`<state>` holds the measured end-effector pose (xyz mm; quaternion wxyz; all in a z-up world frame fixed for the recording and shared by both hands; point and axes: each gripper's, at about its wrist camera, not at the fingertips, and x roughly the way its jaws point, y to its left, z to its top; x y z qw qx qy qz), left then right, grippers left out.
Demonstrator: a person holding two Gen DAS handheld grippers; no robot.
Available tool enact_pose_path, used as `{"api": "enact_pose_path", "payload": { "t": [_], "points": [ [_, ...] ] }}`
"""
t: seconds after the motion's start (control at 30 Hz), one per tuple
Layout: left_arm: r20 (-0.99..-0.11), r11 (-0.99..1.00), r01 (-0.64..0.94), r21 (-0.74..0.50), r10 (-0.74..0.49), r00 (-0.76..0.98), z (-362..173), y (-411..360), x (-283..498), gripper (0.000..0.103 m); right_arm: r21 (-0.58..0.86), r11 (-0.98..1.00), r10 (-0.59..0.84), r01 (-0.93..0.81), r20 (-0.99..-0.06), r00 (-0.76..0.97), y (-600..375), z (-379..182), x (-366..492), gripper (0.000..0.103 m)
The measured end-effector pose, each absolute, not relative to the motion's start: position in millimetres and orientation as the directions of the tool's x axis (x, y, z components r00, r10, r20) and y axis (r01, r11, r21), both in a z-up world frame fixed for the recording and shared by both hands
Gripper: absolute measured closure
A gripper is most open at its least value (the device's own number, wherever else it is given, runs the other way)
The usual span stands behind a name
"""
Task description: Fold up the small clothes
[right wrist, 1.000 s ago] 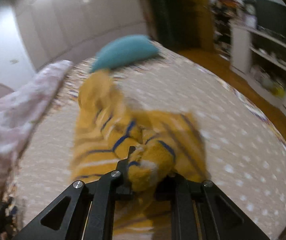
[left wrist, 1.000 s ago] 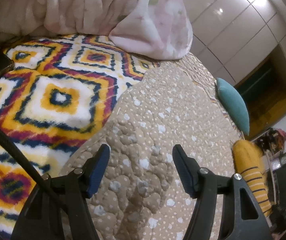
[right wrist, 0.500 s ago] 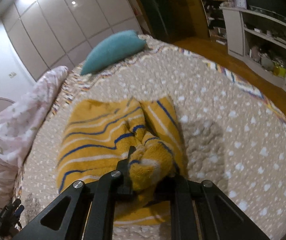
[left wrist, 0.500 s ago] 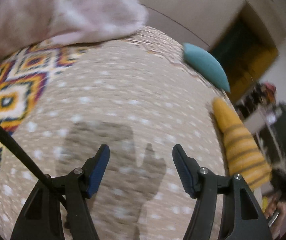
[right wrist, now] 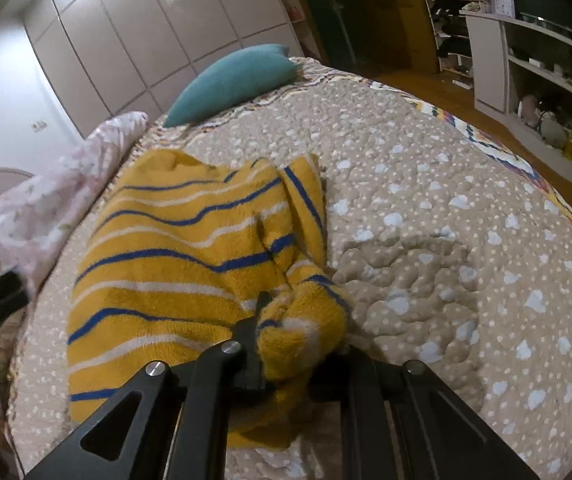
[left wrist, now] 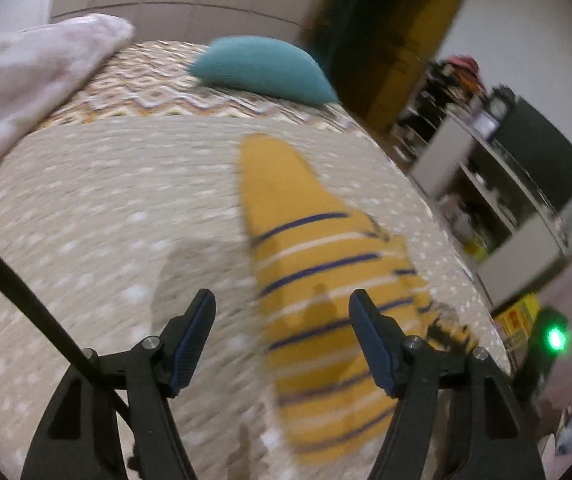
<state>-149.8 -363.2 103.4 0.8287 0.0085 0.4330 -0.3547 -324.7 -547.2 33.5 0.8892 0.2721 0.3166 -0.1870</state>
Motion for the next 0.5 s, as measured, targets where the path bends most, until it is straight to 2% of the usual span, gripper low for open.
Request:
{"api": "enact_pose_path", "payload": {
  "t": [0.13,0.2,0.27,0.4,0.5],
  "points": [
    [-0.777,0.754,0.587,-0.295,-0.546,0.312,72,-421,-131,0.035,0.408,0.765,-0.155,0.498,-0.634,0.758,-554,36,-338,0.090],
    [-0.799,0.787,0.562,-0.256,-0.499,0.336,50,-433,-129,0.035,0.412,0.765,-0.155,0.495,-0.628,0.763,-553,36,-341,0.090],
    [-0.796,0.803,0.553,-0.220,-0.475,0.374,36,-438,-132,0.029,0.409,0.773,-0.142,0.486,-0.634,0.760,-551,31,-341,0.089],
    [-0.806,0.789,0.580,-0.204,-0.471,0.358,41,-436,-129,0.027,0.417,0.781,-0.099,0.466,-0.653,0.751,-551,19,-336,0.086],
    [-0.783,0.759,0.615,-0.215,-0.510,0.355,66,-418,-133,0.027,0.505,0.758,-0.023,0.412,-0.611,0.791,-563,29,-342,0.079]
  ]
}}
